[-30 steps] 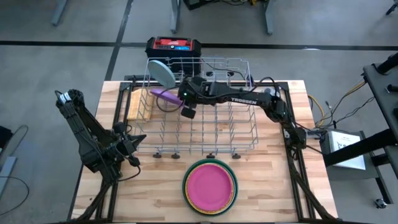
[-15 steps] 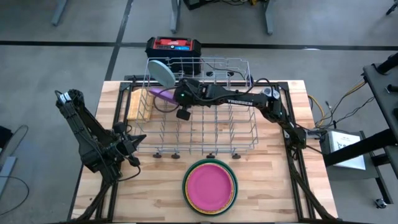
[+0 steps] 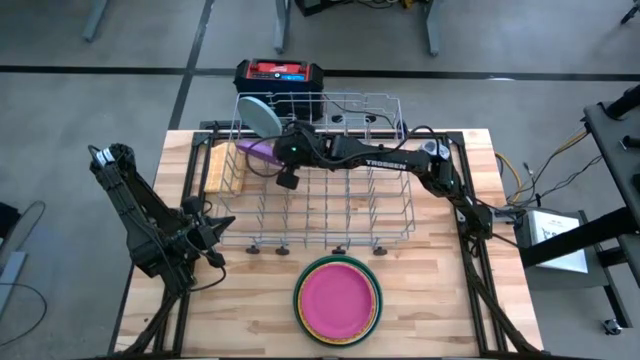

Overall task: Sort dishes
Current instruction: Put the purple plate into the dishwasher rack

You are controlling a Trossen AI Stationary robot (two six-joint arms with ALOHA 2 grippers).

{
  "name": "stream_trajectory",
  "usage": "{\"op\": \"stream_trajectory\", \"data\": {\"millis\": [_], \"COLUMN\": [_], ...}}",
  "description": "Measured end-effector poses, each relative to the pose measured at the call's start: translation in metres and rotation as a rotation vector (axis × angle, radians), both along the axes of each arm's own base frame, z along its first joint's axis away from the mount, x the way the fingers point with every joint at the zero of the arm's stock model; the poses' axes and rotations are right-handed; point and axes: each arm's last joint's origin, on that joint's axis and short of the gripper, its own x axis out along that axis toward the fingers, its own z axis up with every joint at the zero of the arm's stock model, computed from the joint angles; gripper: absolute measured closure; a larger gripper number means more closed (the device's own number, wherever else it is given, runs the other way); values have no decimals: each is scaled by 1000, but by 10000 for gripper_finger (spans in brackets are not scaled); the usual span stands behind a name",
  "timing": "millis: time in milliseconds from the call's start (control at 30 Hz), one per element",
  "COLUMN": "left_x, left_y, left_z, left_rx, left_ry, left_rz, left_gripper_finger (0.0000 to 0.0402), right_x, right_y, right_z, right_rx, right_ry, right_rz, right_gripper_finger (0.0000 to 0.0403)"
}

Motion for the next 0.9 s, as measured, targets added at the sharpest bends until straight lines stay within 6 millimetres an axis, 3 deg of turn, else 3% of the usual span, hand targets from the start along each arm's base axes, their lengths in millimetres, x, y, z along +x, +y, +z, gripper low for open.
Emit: {"op": "stream_trajectory", "data": {"millis": [733,900], "left_x": [0,1], "left_y": [0,0], "left_z": [0,0], "left_rx": [8,4], "left_ry": [-14,-21], "left_rz": [-3,-3], "left_gripper_finger": [401,401], "right_x": [-5,-25], "right_y": [-5,0], "right_z": [12,34], "right_rx": [-69,-120], "right_ry": [6,64], "right_rz": [-83,-181], "right_gripper_finger": [403,403]}}
